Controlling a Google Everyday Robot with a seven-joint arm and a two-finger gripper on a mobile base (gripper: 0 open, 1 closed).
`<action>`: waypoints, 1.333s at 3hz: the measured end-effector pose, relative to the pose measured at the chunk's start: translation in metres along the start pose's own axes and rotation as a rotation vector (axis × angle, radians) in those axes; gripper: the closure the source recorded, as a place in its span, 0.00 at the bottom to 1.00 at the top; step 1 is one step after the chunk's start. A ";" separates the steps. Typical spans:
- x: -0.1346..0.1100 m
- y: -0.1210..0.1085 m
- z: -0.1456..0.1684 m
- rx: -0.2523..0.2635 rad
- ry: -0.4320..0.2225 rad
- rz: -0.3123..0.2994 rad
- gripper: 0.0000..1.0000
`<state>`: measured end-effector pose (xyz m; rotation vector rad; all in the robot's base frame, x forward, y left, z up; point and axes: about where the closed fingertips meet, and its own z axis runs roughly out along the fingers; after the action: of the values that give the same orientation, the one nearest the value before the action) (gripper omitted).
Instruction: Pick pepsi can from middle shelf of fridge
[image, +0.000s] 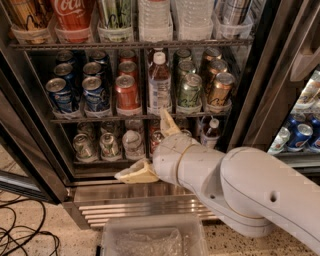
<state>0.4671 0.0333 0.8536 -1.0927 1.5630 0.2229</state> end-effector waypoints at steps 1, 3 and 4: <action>0.021 -0.019 -0.001 0.105 -0.028 -0.034 0.00; -0.004 0.016 0.031 0.060 -0.199 -0.093 0.00; -0.002 0.015 0.031 0.061 -0.194 -0.090 0.00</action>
Offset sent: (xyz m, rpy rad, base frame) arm -0.0038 0.1085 -0.0384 0.2190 -0.2816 0.2616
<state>0.4768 0.0629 0.8391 -1.0582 1.3367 0.2123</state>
